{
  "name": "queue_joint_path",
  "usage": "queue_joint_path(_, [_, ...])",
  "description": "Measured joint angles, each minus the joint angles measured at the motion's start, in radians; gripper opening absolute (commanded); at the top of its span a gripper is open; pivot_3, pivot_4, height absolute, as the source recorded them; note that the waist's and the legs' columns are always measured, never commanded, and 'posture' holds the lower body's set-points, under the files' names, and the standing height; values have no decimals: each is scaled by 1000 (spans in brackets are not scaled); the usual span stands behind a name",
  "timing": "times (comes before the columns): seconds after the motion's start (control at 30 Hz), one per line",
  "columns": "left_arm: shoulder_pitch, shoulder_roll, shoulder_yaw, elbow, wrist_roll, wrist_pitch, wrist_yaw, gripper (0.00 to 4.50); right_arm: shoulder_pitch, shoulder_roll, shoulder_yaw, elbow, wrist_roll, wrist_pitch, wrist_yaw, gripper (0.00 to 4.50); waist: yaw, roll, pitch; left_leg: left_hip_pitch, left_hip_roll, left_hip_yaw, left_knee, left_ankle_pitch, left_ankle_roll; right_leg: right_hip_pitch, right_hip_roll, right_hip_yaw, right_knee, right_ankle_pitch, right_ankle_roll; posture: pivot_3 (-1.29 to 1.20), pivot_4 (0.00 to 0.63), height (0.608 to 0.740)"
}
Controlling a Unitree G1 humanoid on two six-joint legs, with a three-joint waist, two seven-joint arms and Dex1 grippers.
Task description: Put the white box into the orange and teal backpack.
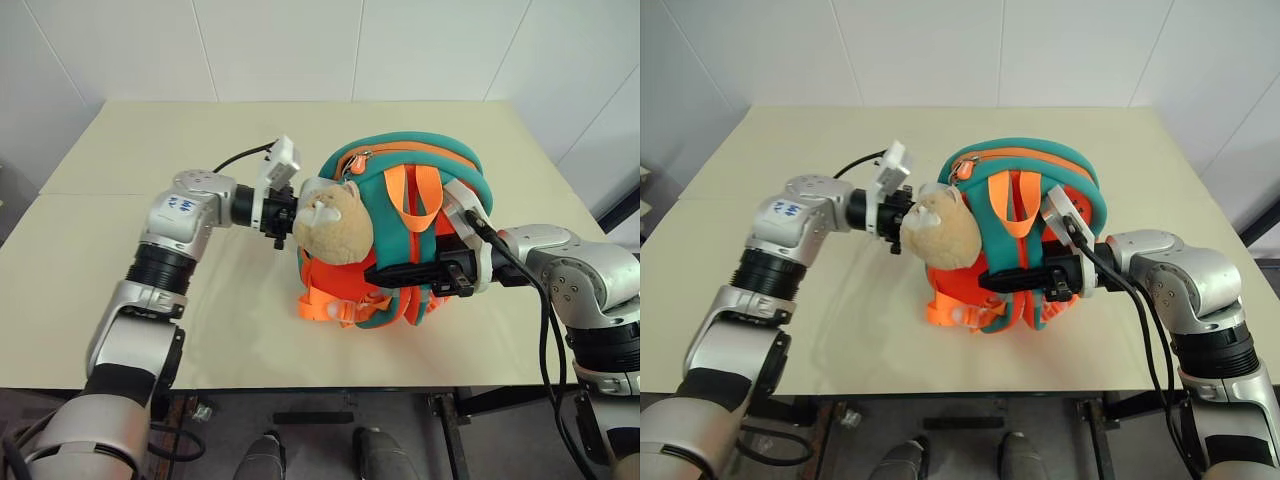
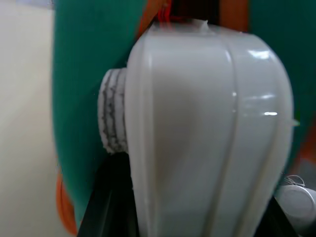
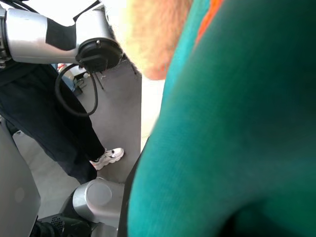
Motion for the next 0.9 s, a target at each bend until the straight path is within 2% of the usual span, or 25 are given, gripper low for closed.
queue_joint_path(0.07, [-3, -14, 2, 30, 16, -40, 0, 1271, 10, 0, -5, -15, 6, 0, -12, 15, 1, 0, 0, 0, 0, 0, 0, 0, 0, 0, 0, 0, 0, 0, 0, 0, 150, 740])
queue_joint_path(0.13, [-2, -21, 8, 39, 27, -57, 3, 1953, 20, 0, -9, -21, 11, 1, -21, 0, 3, 0, 0, 0, 0, 0, 1, 0, 0, 0, 0, 0, 0, 0, 0, 0, 150, 740])
queue_joint_path(0.17, [-2, -26, 11, 42, 30, -61, 3, 2126, 26, 0, -13, -24, 14, 1, -26, 0, 3, 0, 0, 0, 0, 0, 2, 0, 0, 0, 0, 0, 0, 0, 0, 0, 150, 740])
queue_joint_path(0.43, [8, -9, 17, 12, 68, -94, 3, 4455, 45, 0, -15, -50, 31, 1, -54, 0, 2, 0, 0, 0, 0, -1, 4, 0, 0, 1, 0, 0, 2, 0, 1, 0, 150, 740])
queue_joint_path(0.57, [41, 29, 29, -44, 65, -101, -17, 4484, 48, 0, -15, -51, 32, 0, -57, 0, -2, 0, 0, 0, 0, -1, 4, 0, 0, 1, 0, 0, 2, 0, 0, 0, 150, 740])
queue_joint_path(0.73, [115, 205, 89, -79, 48, -150, -145, 4484, 54, 1, -15, -41, 30, -6, -56, 0, -13, 0, 0, 2, 1, 0, 1, 0, 0, 1, 0, 0, 4, -1, -2, 0, 150, 740])
queue_joint_path(0.9, [196, 250, 117, -202, 12, -140, -196, 4484, 54, 1, -15, -22, 23, -23, -53, 0, 5, 0, 0, 1, 0, -1, 4, 0, 0, 2, 0, 0, 3, -1, -1, 0, 150, 740])
